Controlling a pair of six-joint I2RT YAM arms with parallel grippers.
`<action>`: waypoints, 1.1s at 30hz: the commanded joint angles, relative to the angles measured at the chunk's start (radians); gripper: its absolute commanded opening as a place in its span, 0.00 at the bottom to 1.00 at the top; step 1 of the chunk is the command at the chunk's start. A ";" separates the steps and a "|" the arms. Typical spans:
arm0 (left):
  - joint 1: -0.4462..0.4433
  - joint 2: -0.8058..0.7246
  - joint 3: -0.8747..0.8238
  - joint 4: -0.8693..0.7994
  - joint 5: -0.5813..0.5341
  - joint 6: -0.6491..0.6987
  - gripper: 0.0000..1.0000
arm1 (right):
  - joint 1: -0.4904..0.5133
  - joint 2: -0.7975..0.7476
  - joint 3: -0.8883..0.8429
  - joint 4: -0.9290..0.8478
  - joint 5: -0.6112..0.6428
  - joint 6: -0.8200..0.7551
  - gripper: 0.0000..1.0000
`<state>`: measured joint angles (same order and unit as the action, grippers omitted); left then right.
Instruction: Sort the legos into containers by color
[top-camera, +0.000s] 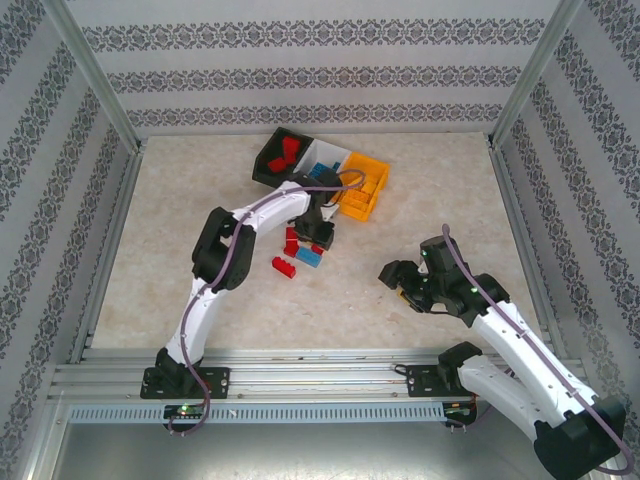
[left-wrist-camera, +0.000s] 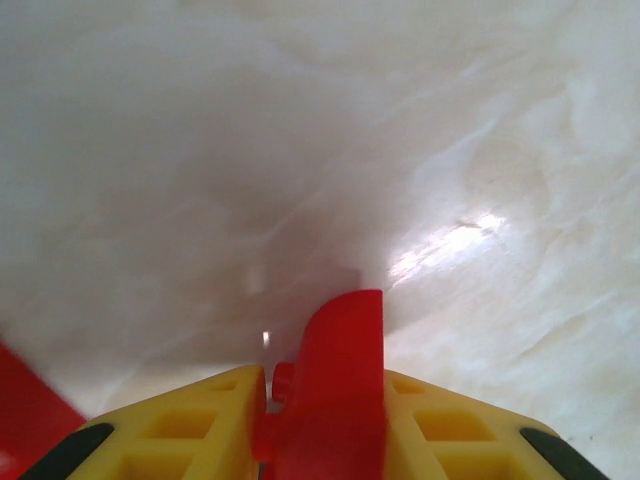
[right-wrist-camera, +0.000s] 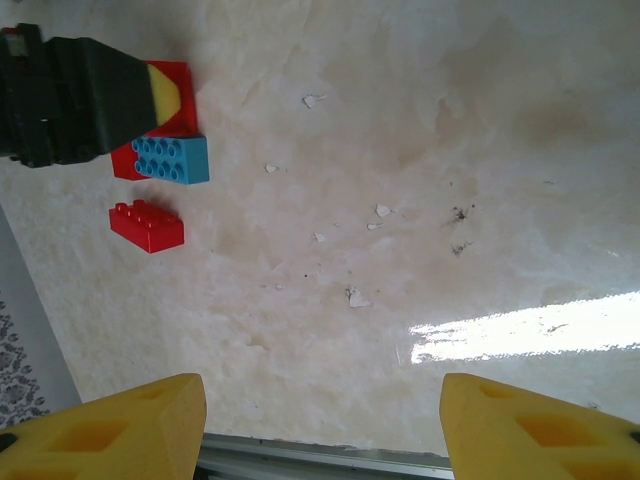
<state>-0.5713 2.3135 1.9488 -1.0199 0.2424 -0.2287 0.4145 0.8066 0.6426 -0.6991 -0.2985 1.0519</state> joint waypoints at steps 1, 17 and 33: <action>0.099 -0.104 -0.037 0.067 0.119 -0.117 0.32 | -0.002 0.019 0.000 0.014 -0.004 0.015 0.64; 0.464 -0.083 -0.164 0.940 0.403 -1.075 0.30 | 0.088 0.170 0.074 0.073 0.062 0.042 0.64; 0.316 -0.159 0.052 0.038 0.209 -0.220 0.55 | 0.125 0.357 0.193 0.061 0.077 -0.053 0.64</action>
<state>-0.1688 2.2414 2.0102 -0.6868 0.5385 -0.7727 0.5285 1.1351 0.7910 -0.6357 -0.2398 1.0439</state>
